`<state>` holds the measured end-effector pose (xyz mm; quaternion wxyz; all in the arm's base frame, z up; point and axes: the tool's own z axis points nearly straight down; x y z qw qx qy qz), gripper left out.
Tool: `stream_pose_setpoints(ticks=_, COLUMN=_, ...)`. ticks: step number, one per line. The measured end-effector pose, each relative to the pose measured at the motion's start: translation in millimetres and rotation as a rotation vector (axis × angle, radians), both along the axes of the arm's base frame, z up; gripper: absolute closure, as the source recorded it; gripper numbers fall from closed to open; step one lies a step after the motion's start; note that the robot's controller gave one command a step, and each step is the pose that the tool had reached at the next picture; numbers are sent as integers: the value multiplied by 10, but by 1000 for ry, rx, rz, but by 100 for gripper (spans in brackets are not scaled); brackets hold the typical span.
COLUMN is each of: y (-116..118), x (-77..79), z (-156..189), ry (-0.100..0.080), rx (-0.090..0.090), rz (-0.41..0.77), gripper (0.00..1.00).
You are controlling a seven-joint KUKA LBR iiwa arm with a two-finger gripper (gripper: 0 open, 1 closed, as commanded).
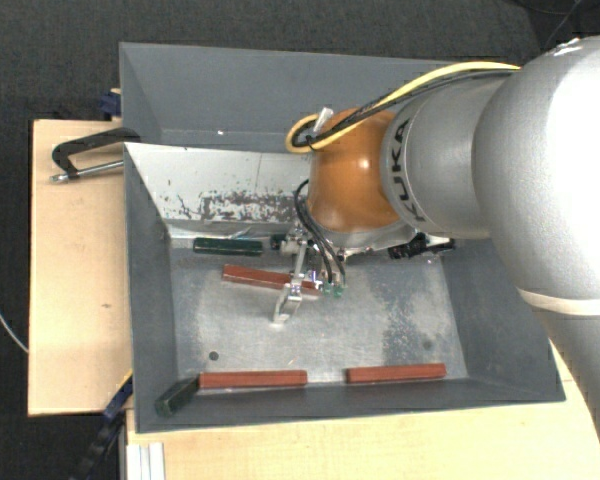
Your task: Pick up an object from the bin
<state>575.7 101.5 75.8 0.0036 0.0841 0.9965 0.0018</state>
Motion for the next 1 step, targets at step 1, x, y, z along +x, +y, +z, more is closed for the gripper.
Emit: stream_pose_setpoints(ticks=1, y=-36, x=47, z=159, ry=2, rx=3, rz=22, gripper=100)
